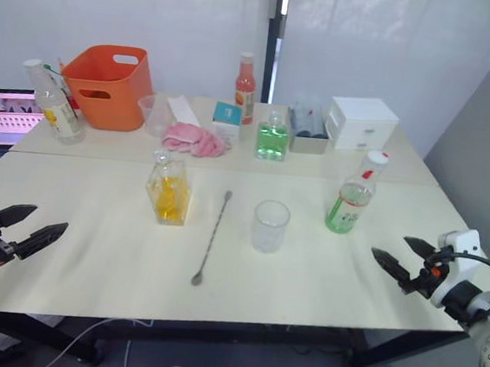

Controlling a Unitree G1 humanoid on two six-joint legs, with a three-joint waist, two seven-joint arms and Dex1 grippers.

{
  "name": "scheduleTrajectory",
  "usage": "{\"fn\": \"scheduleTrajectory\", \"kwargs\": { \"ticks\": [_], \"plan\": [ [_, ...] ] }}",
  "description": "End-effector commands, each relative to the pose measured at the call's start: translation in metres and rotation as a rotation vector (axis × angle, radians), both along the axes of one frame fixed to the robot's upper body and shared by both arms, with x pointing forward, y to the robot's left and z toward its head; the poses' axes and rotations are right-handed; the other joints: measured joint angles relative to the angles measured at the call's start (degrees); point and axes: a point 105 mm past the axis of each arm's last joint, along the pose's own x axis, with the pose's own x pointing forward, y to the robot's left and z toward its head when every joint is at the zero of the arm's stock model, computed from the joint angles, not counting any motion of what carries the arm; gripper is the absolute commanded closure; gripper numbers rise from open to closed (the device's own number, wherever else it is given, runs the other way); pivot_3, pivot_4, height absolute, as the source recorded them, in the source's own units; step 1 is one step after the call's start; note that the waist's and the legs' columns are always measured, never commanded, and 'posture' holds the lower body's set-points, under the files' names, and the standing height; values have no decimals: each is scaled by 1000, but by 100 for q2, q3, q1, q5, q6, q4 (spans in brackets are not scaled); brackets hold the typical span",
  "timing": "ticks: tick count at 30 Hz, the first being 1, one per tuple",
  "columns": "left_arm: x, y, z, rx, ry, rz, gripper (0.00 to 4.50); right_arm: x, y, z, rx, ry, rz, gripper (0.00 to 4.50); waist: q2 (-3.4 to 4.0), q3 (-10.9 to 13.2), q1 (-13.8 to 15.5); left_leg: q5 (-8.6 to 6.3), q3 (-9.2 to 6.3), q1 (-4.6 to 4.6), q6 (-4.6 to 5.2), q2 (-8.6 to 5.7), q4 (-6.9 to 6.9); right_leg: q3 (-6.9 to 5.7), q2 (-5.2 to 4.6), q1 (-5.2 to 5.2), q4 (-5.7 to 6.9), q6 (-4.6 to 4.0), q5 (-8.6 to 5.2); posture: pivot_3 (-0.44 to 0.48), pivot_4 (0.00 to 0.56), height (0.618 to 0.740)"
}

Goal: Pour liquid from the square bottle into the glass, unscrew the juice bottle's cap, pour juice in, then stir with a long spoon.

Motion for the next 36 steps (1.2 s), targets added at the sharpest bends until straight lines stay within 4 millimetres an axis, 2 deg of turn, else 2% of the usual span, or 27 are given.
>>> {"fn": "scheduleTrajectory", "kwargs": {
  "ticks": [1, 4, 8, 10, 14, 21, 23, 29, 36],
  "plan": [
    [-1, -3, 9, 30, -25, -9, 8, 2, 0, 24, -10, -82, -2, 0, 0, 0, 0, 0, 0, 0, 0, 0, 0, 0, 0, 0, 0, 0, 0, 0, 150, 715],
    [-3, -6, 6, -14, -21, 9, 8, 6, 11, 31, 16, -104, 29, 0, 2, 1, -4, 0, -1, 0, 0, 1, 0, 0, 0, 0, 0, 0, 0, 0, 150, 715],
    [-9, -20, -2, -93, -52, 66, 8, 5, 35, 44, 81, -129, 161, 0, 2, 1, -19, -1, -6, 1, 2, 3, -3, 4, -1, 0, -2, 1, 1, 0, 150, 715],
    [-10, -23, -3, -98, -63, 80, 8, 4, 40, 48, 100, -133, 191, 0, -1, 2, -17, -2, -11, -1, 3, 4, -2, 3, 1, 0, -1, 2, 1, 0, 150, 715],
    [-13, -44, -19, -177, -45, 111, 8, -9, 78, 58, 131, -114, 457, 0, 2, 3, 2, -2, -13, 1, 4, -1, 0, 6, -4, 4, -1, 3, 3, 0, 150, 715],
    [-6, -79, -26, -250, -47, 120, 8, -29, 119, 62, 102, -52, 742, 0, 0, 2, 64, -2, -38, 0, 4, -2, 5, 5, -1, 5, -2, 3, 3, 0, 150, 715],
    [-1, -95, -28, -277, -40, 126, 8, -36, 132, 59, 67, -28, 826, 0, 1, 2, 83, -2, -40, -2, 4, -4, 6, 5, -1, 5, -2, 3, 3, 0, 150, 715],
    [21, -131, -24, -263, -51, 183, 8, -45, 149, 51, 10, -4, 921, 0, -1, 2, 90, -2, -47, -3, 4, -12, 9, 5, 4, 9, -1, 5, 4, 0, 150, 715],
    [46, -165, -7, -164, -99, 222, 8, -41, 151, 50, 12, -18, 902, 0, -3, 2, 84, -1, -63, -8, 5, -25, 11, 5, 8, 12, -2, 12, 8, 0, 150, 715]
  ]
}}
